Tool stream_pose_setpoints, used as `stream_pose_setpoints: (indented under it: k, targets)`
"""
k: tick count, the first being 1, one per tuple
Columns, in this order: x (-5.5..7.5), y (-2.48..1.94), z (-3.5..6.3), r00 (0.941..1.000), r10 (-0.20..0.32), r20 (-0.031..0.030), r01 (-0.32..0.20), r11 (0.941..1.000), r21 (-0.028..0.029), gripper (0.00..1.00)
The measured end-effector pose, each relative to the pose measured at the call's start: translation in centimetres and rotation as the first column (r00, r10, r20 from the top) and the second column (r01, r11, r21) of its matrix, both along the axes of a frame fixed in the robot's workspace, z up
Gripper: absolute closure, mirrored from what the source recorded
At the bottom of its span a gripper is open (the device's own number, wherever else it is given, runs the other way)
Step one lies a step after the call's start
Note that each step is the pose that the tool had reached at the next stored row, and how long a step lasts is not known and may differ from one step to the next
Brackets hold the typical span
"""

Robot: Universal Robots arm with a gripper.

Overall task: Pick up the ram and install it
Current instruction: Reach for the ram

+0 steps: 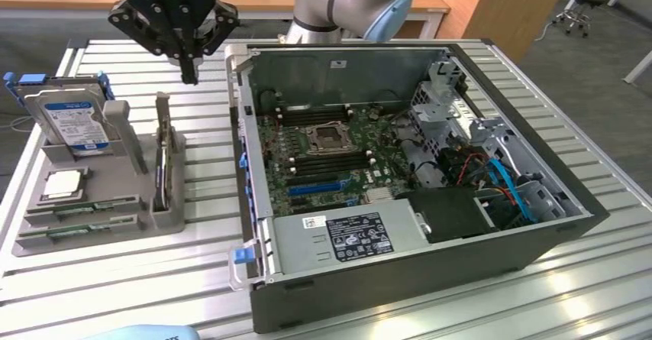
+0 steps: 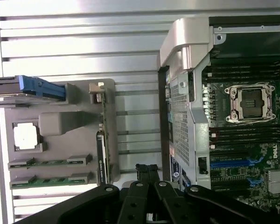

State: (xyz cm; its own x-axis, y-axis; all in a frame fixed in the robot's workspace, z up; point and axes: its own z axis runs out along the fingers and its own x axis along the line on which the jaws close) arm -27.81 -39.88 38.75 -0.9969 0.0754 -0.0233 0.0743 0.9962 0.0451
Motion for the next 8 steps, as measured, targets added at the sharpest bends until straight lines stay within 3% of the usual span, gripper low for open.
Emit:
stream_pose_setpoints:
  k: [8]
  targets:
    - [-2.2, 0.02, -0.11, 1.0, 0.0, 0.0, 0.0, 1.0, 0.0, 0.9]
